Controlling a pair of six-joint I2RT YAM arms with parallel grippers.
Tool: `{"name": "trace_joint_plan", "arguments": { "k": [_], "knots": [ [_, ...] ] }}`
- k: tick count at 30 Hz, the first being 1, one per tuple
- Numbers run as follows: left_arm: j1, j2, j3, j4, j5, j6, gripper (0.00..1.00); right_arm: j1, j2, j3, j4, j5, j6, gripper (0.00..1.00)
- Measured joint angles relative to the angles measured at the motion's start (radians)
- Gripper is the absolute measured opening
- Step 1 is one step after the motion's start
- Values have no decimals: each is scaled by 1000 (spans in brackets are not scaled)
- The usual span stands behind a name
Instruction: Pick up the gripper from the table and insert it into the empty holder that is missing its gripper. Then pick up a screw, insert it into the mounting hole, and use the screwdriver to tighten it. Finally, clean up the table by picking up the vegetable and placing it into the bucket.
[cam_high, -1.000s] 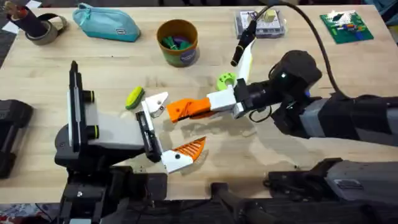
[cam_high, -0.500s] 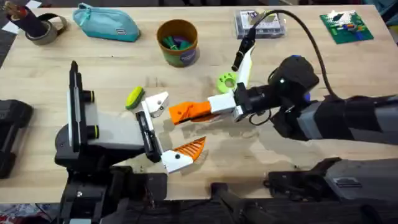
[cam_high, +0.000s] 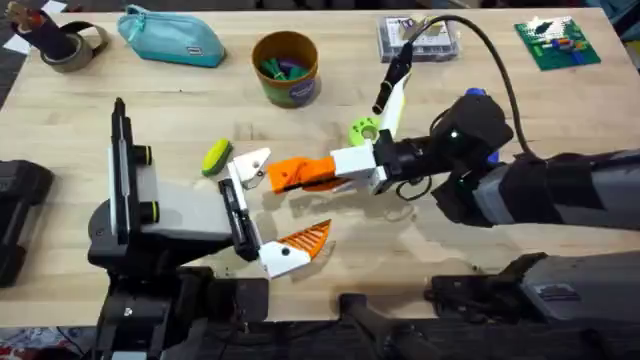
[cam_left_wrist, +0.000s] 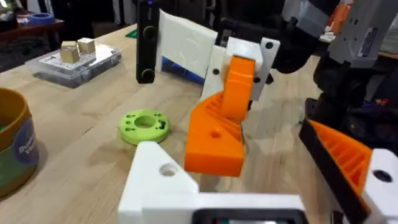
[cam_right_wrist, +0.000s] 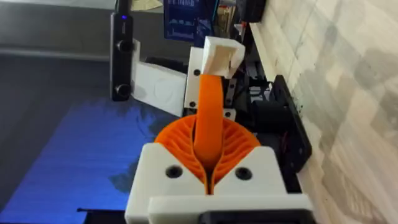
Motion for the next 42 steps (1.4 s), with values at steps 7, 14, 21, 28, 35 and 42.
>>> {"name": "trace_joint_plan", "arguments": {
  "k": [7,14,21,28,35,42],
  "knots": [
    [0,0,0,0,0,0,986,13,13,0,5,7,49,16],
    [0,0,0,0,0,0,986,18,41,0,10,8,72,15],
    [0,0,0,0,0,0,986,22,41,0,59,26,77,15],
    [0,0,0,0,0,0,986,30,58,0,59,42,84,14],
    [0,0,0,0,0,0,986,42,62,0,59,64,84,15],
    [0,0,0,0,-1,0,986,45,62,0,59,73,84,16]
  ]
}}
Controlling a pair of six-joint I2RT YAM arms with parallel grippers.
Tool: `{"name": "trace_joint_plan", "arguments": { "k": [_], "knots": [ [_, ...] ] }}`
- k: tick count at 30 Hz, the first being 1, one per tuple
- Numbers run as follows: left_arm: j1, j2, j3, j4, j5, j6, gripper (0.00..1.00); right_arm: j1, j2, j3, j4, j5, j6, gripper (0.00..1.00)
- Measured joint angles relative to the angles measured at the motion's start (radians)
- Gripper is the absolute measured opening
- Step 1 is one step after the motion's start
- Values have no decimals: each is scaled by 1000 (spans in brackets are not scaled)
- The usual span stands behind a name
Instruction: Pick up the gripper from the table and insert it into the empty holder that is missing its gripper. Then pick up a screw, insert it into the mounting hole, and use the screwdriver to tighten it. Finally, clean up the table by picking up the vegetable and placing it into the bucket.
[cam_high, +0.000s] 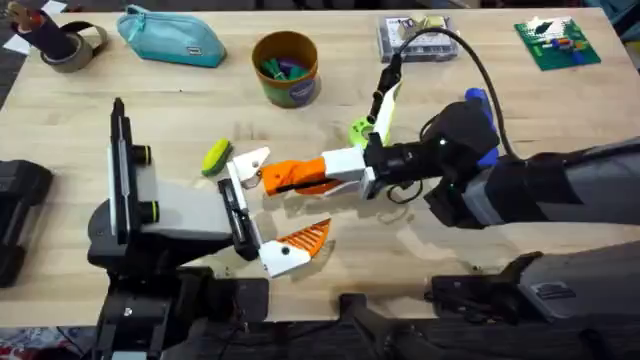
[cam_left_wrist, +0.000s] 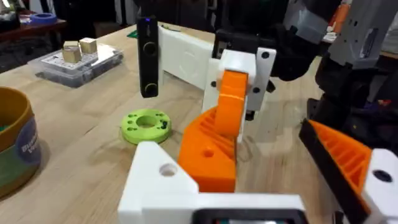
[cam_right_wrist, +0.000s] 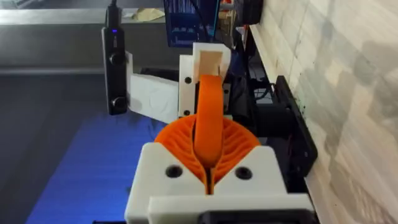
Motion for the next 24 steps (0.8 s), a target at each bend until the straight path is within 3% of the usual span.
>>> {"name": "trace_joint_plan", "arguments": {
  "k": [24],
  "knots": [
    [5,0,0,1,-2,1,986,14,1,-3,33,25,-24,15]
  ]
}}
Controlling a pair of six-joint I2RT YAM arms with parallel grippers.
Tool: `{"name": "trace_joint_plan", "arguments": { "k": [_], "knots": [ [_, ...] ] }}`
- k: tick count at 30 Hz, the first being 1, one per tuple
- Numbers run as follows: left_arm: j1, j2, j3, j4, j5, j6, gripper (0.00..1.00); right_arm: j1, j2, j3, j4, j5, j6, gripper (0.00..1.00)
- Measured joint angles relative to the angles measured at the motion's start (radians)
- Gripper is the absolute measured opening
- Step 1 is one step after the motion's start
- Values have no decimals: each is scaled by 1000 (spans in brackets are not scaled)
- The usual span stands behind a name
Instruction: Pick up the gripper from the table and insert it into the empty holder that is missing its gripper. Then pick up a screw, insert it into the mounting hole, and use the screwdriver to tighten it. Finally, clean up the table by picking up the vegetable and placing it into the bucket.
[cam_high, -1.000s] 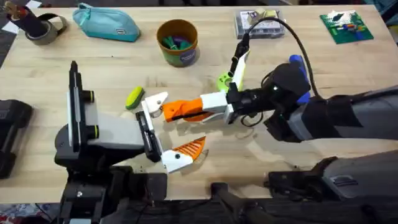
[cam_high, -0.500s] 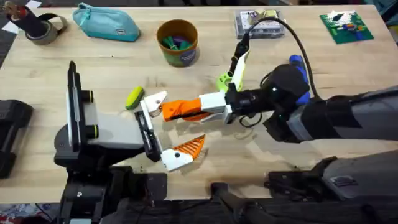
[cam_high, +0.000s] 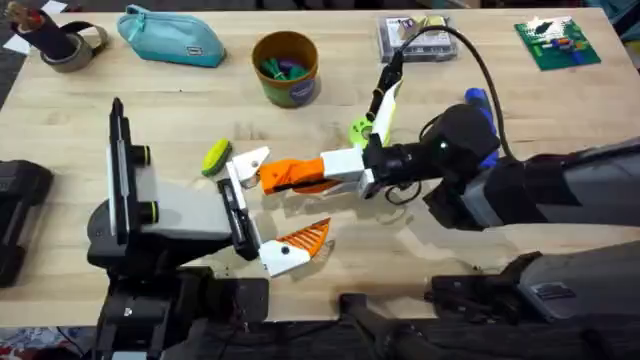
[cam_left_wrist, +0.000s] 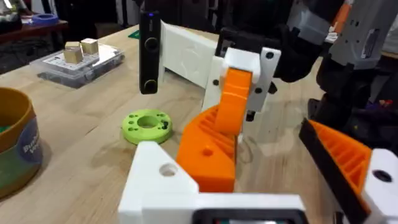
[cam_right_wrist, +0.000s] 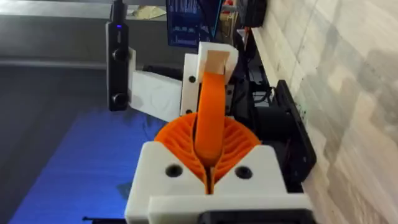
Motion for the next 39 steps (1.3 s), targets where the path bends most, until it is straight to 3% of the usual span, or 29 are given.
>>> {"name": "trace_joint_plan", "arguments": {
  "k": [15,24,39],
  "knots": [
    [0,0,0,0,-1,-9,986,43,88,49,34,27,-36,14],
    [4,0,0,1,-9,-9,986,44,159,132,34,2,-36,15],
    [6,0,0,2,-8,-8,986,20,169,182,-24,-71,-37,14]
  ]
}}
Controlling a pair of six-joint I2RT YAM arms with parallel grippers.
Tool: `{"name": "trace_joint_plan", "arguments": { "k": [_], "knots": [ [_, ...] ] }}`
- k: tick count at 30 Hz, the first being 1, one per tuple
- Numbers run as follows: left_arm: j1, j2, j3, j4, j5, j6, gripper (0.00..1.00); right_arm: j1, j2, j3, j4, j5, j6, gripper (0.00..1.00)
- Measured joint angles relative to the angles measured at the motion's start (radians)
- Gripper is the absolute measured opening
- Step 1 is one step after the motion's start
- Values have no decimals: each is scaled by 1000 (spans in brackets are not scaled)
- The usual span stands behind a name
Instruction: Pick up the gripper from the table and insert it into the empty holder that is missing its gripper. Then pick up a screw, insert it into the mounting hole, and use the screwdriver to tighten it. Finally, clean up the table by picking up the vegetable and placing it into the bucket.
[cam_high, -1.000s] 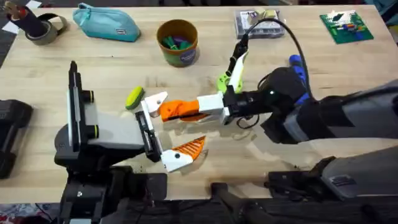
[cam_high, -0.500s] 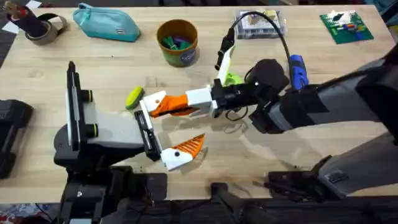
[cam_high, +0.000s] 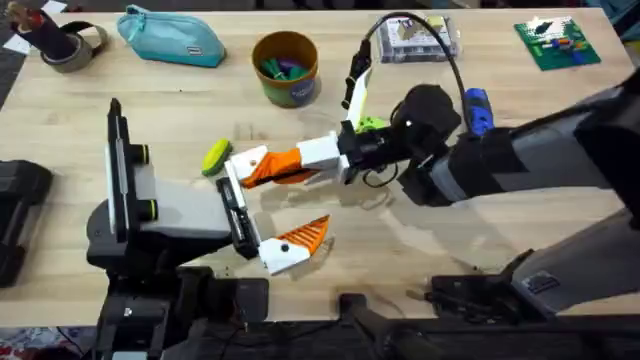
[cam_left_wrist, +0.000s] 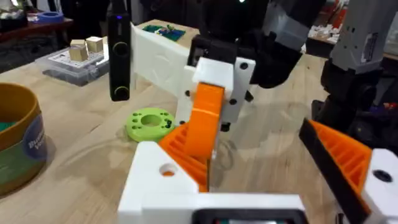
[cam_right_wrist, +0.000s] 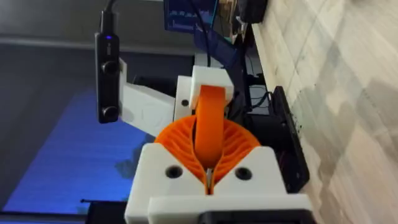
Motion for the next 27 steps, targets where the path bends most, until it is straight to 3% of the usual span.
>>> {"name": "trace_joint_plan", "arguments": {
  "k": [11,27],
  "knots": [
    [-1,0,0,0,-4,-4,987,-30,59,80,-12,-98,0,15],
    [-1,0,0,0,-3,-4,986,-32,61,85,-16,-111,0,13]
  ]
}}
